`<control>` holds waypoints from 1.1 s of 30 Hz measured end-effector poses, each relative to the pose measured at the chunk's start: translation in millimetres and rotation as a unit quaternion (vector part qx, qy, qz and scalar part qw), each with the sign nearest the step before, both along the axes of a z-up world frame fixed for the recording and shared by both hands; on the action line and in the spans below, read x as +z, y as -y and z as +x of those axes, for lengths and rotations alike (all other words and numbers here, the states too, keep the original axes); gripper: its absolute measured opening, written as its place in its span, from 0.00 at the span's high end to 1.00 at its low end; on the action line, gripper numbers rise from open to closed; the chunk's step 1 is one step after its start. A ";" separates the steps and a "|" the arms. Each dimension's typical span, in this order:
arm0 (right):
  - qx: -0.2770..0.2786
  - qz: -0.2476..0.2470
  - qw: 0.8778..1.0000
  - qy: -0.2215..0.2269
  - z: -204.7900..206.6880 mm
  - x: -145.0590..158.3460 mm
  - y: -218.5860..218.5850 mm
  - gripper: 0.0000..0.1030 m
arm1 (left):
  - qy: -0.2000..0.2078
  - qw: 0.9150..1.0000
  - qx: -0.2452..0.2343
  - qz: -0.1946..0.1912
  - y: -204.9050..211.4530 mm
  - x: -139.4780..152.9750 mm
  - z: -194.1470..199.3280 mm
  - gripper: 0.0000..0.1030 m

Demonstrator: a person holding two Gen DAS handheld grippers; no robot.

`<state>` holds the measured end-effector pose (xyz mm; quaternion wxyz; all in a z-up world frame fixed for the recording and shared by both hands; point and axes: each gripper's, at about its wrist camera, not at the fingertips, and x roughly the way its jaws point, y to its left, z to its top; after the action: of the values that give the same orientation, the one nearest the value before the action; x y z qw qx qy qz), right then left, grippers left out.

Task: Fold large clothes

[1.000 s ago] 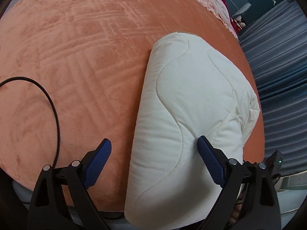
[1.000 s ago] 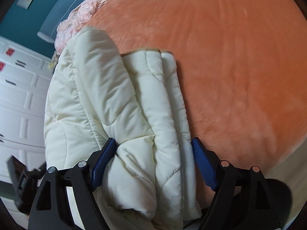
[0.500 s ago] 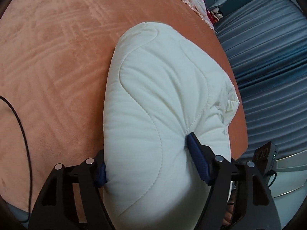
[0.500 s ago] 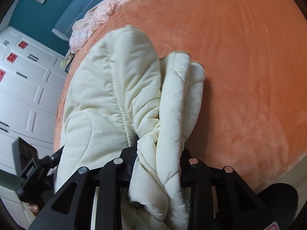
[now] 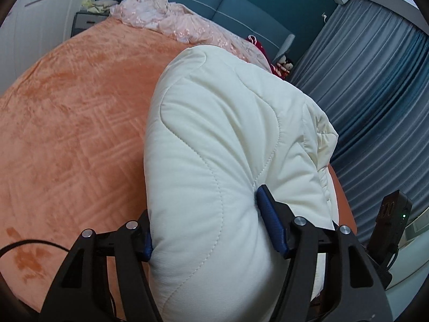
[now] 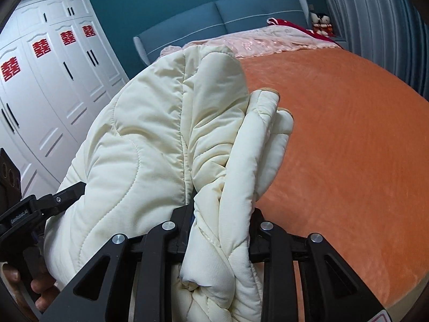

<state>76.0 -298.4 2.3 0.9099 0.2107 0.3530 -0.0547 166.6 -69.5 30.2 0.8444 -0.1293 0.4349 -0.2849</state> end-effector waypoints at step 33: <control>0.009 -0.069 0.998 -0.005 56.8 -32.9 -61.6 0.84 | 0.074 0.964 0.108 0.230 -73.1 -67.7 92.3 0.28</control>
<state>132.9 -236.8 -30.5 0.9209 0.1441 0.3549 -0.0720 259.0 3.6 -37.5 0.9069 0.0434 0.4086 -0.0934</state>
